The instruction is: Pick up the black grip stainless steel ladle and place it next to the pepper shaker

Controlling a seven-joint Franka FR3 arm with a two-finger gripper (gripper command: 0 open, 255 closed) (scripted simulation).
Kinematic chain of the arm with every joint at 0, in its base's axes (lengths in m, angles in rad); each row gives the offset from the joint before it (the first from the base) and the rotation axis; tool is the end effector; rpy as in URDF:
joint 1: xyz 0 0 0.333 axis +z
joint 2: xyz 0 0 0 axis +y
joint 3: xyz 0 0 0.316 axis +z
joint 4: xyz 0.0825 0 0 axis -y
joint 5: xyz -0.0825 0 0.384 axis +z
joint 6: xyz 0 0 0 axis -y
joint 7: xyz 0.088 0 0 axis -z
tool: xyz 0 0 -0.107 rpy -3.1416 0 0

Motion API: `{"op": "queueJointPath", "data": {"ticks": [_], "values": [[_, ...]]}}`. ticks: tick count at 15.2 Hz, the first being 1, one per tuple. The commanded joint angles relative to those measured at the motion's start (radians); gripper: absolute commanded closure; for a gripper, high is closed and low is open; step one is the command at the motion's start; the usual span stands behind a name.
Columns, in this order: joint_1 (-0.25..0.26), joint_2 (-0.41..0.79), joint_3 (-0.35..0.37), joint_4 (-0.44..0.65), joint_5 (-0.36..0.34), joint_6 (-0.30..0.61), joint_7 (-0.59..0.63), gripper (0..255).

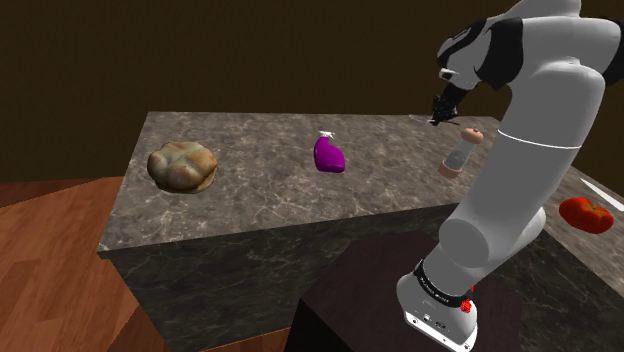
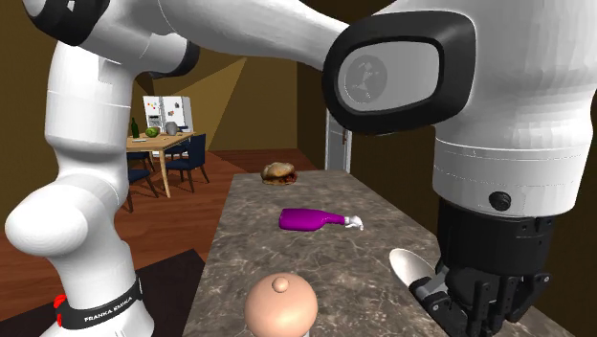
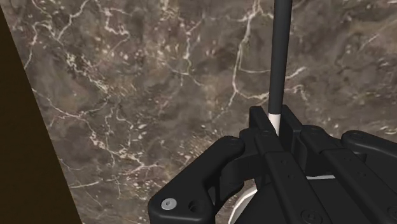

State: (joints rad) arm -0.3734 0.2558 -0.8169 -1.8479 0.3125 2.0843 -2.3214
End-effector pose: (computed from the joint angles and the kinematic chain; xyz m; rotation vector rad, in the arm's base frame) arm 0.2686 -0.5525 0.4311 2.6727 1.4749 0.1183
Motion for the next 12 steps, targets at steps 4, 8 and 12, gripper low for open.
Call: {"op": "queueJointPath", "data": {"ticks": [4,8,12], "values": [[-0.01,0.03,0.013,-0.037,0.033,0.055,-0.025,255],[-0.02,0.057,0.026,-0.061,0.063,0.097,-0.047,255],[-0.033,0.086,0.042,-0.082,0.095,0.138,-0.071,255]]}}
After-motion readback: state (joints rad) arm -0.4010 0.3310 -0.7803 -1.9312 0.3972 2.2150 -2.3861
